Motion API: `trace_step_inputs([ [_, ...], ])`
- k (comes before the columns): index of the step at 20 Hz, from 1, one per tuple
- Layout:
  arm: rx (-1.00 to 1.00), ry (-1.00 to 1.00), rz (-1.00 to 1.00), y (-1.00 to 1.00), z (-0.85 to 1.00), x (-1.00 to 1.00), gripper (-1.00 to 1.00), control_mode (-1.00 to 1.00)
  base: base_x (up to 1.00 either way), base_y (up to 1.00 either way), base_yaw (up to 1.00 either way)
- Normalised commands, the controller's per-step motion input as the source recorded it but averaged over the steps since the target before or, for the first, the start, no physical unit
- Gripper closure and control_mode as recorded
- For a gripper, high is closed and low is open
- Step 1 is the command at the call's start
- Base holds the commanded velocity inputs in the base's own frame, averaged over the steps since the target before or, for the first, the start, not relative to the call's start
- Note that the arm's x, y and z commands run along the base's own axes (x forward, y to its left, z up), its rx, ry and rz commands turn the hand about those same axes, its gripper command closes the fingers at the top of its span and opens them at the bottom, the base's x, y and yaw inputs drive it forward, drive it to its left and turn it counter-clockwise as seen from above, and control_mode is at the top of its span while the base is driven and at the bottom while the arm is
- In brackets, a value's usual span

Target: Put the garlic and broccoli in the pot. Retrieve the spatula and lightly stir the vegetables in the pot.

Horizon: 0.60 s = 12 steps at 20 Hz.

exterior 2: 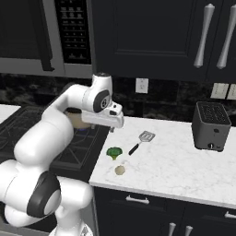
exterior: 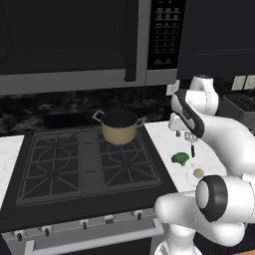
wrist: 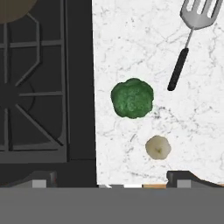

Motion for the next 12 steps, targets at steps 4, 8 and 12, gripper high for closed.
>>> trace_step_inputs([
  [4,0.0,0.03,0.0,-0.26,-0.66,0.05,-1.0,-1.0,0.0,0.0,0.0],
  [8,0.0,0.0,0.0,-0.08,-0.63,0.01,-1.0,-1.0,0.0,0.0,0.0],
  [12,0.0,0.0,-0.02,-0.01,-0.47,0.0,-1.0,-1.0,0.0,0.0,0.0],
])
